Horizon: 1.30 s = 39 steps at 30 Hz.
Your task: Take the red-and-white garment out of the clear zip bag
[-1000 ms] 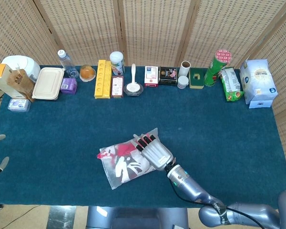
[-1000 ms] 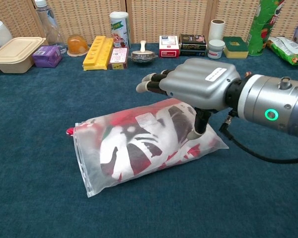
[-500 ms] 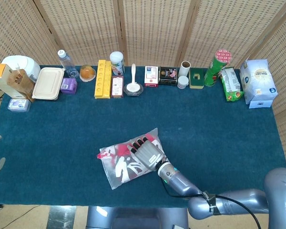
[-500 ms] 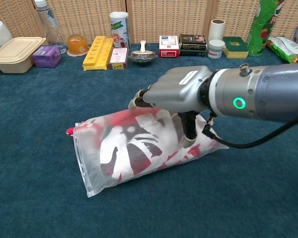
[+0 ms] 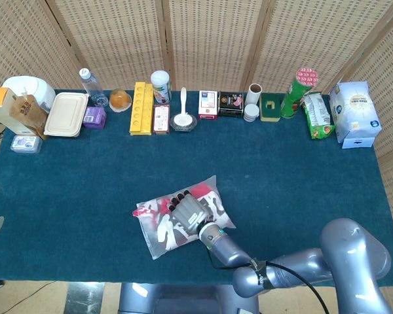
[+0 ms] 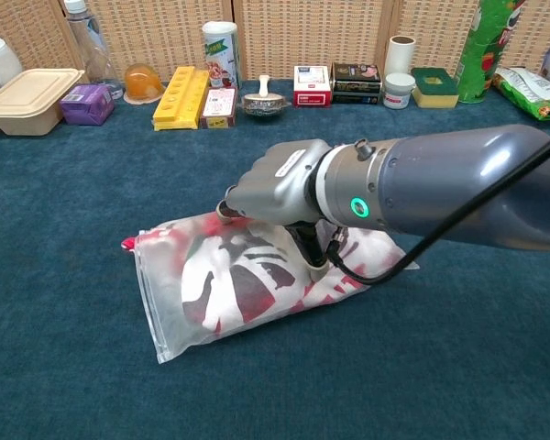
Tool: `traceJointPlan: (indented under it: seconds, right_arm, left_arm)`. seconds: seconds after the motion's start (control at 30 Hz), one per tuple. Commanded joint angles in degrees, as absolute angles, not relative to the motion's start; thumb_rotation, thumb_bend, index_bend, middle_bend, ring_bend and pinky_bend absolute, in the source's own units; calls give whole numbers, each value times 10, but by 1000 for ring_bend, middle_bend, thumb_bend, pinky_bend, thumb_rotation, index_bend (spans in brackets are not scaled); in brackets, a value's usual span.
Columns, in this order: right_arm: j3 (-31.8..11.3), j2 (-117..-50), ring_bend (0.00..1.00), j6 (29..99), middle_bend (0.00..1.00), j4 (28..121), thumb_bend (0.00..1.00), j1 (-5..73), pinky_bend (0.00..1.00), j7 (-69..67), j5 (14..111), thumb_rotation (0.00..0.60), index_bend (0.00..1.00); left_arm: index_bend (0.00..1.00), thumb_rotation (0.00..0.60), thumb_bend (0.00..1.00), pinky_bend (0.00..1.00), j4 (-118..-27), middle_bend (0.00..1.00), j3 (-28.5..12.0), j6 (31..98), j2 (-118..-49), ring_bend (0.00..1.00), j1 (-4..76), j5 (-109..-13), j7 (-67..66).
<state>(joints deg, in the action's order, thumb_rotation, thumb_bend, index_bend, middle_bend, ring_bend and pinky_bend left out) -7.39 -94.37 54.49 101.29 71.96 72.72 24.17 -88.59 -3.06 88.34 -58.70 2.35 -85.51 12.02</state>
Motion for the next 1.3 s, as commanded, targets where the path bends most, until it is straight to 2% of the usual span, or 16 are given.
traceJointPlan:
  seconds: [0.03, 0.07, 0.17, 0.27, 0.37, 0.53, 0.7, 0.8, 1.0, 1.17, 1.3]
  right_arm:
    - [-68, -955, 398, 546, 299, 997, 66, 718, 380, 694, 279, 600, 159]
    - [-67, -958, 496, 545, 383, 992, 94, 715, 457, 681, 295, 600, 258]
    - [-62, -966, 722, 529, 571, 966, 166, 695, 634, 612, 359, 600, 457]
    - [-61, -971, 883, 519, 705, 946, 199, 679, 787, 560, 404, 600, 584]
    - [-63, -969, 978, 512, 786, 938, 228, 663, 910, 505, 443, 600, 670]
    - [-74, -942, 1000, 489, 848, 945, 246, 621, 994, 367, 515, 600, 744]
    - [-83, -906, 1000, 469, 859, 962, 250, 595, 1000, 271, 555, 600, 759]
    - [-95, -877, 1000, 457, 861, 984, 250, 579, 1000, 211, 577, 600, 760]
    - [-102, -849, 1000, 448, 866, 1000, 250, 563, 1000, 141, 625, 600, 759]
    - [-97, -844, 1000, 446, 866, 1005, 250, 559, 1000, 124, 645, 599, 759]
    - [-97, -842, 1000, 443, 866, 1007, 250, 558, 1000, 115, 651, 600, 759]
  left_arm:
    - [244, 600, 281, 180, -885, 181, -31, 882, -588, 119, 24, -855, 120]
    - [244, 600, 281, 180, -885, 181, -30, 881, -589, 120, 24, -855, 120]
    - [244, 600, 281, 181, -887, 181, -29, 876, -589, 119, 28, -859, 116]
    - [244, 600, 280, 180, -890, 181, -29, 876, -588, 119, 29, -862, 113]
    - [244, 600, 280, 180, -894, 181, -28, 876, -587, 119, 30, -865, 109]
    - [244, 600, 280, 180, -905, 181, -25, 868, -580, 119, 37, -876, 99]
    - [244, 600, 281, 184, -918, 181, -22, 861, -572, 129, 47, -894, 82]
    - [245, 600, 281, 224, -929, 192, -21, 855, -565, 157, 61, -916, 62]
    - [278, 600, 263, 295, -945, 291, -20, 837, -557, 254, 96, -971, 26]
    - [350, 600, 243, 360, -956, 471, -18, 799, -550, 396, 139, -1017, -3]
    - [372, 600, 229, 445, -967, 565, -20, 769, -547, 484, 172, -1043, -24]
